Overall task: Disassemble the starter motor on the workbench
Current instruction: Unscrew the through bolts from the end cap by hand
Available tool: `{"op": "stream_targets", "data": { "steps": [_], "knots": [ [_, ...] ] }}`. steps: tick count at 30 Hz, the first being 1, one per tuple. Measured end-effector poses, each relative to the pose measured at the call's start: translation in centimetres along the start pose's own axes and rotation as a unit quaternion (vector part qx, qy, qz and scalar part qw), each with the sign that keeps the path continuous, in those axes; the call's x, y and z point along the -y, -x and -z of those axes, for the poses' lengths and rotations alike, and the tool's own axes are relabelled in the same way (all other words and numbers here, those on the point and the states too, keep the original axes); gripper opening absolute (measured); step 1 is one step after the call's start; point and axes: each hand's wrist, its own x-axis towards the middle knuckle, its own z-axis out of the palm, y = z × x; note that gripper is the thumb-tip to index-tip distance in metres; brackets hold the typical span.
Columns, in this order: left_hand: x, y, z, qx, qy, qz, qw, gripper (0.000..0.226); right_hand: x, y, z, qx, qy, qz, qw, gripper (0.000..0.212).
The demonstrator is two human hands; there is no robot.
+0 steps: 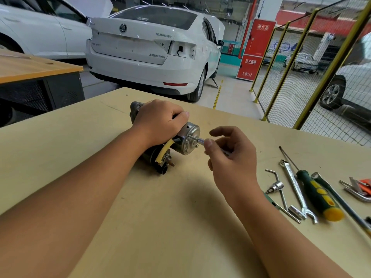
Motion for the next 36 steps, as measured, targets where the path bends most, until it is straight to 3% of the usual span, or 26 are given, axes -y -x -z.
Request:
{"op": "stream_targets", "data": {
  "steps": [4,8,10,14,22,27,33,36],
  "knots": [
    [0.1,0.0,0.0,-0.003,0.006,-0.003,1.0,0.045,-0.3,0.0,-0.1,-0.03,0.0,0.016,0.999,0.017],
    [0.0,0.0,0.1,-0.004,0.004,-0.002,1.0,0.045,-0.6,0.0,-0.5,0.052,-0.046,-0.069,0.995,0.004],
    [-0.1,0.0,0.1,-0.006,0.005,-0.004,1.0,0.045,-1.0,0.3,-0.9,0.06,-0.013,-0.096,0.994,0.008],
    [-0.2,0.0,0.1,-0.003,0.0,-0.006,1.0,0.046,-1.0,0.4,-1.6,0.02,0.001,-0.075,0.997,0.004],
    [-0.2,0.0,0.2,0.0,0.002,-0.002,1.0,0.045,-0.9,0.0,-0.9,0.004,0.048,-0.028,0.998,0.026],
    [-0.2,0.1,0.3,0.002,0.015,0.004,1.0,0.045,-0.6,0.1,-0.8,0.022,-0.007,-0.05,0.998,0.007],
    [-0.2,0.2,0.4,0.004,0.016,0.002,1.0,0.045,-0.7,-0.6,-0.2,-0.08,-0.153,-0.063,0.983,0.012],
    [-0.2,0.2,0.3,0.003,0.016,0.001,1.0,0.044,-0.8,-0.6,-0.2,-0.042,-0.15,-0.043,0.987,0.01]
  ]
}}
